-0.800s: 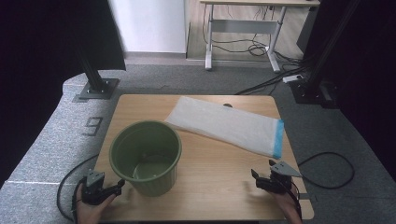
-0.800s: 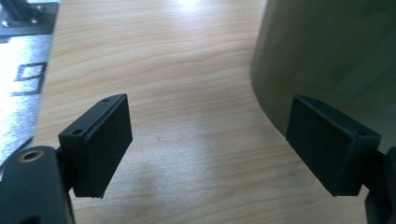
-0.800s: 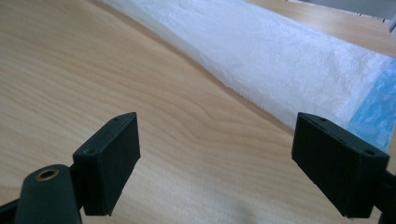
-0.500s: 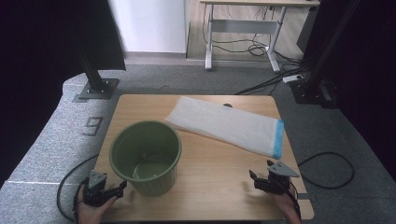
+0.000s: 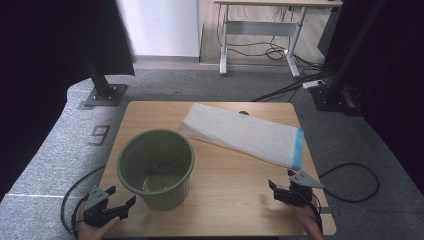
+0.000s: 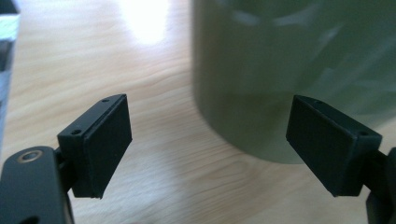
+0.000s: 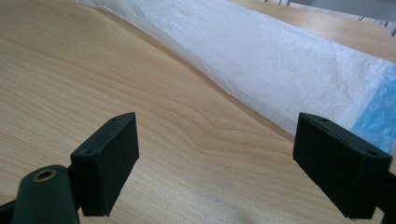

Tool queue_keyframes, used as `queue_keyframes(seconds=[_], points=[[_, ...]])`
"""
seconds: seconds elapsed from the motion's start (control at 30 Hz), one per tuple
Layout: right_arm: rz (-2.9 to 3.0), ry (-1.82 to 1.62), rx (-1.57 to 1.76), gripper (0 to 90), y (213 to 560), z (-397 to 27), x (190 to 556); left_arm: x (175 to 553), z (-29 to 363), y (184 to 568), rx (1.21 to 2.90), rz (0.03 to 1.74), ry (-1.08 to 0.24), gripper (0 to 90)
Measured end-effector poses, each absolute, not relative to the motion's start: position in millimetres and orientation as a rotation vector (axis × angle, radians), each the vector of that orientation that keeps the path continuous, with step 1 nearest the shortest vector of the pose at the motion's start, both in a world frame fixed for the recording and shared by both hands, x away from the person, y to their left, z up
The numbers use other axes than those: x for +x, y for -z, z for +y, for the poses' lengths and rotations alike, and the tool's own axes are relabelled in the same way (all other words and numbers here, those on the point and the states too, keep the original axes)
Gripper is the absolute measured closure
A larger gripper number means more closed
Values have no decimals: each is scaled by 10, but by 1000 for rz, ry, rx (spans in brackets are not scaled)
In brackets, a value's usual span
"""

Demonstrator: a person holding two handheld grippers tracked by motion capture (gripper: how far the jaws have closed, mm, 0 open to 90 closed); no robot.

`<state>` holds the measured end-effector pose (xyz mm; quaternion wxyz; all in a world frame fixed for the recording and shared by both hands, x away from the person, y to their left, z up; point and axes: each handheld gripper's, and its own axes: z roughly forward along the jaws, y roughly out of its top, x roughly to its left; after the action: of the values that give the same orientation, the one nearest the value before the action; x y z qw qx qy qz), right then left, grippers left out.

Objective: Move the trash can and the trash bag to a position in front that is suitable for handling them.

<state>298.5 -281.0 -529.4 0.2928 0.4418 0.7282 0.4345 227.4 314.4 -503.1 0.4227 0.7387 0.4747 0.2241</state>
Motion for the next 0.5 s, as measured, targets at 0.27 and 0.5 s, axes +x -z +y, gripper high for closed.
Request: queue_keyframes(seconds=[0.27,0.5], points=[[1937,-1146,1179,139,5289,-2791,2979,2251,3002,4974,1901,1049,-518,142],[1950,-1145,1180,139,5306,-2768,2996,2261,2907,4954,1910,990,-474,136]])
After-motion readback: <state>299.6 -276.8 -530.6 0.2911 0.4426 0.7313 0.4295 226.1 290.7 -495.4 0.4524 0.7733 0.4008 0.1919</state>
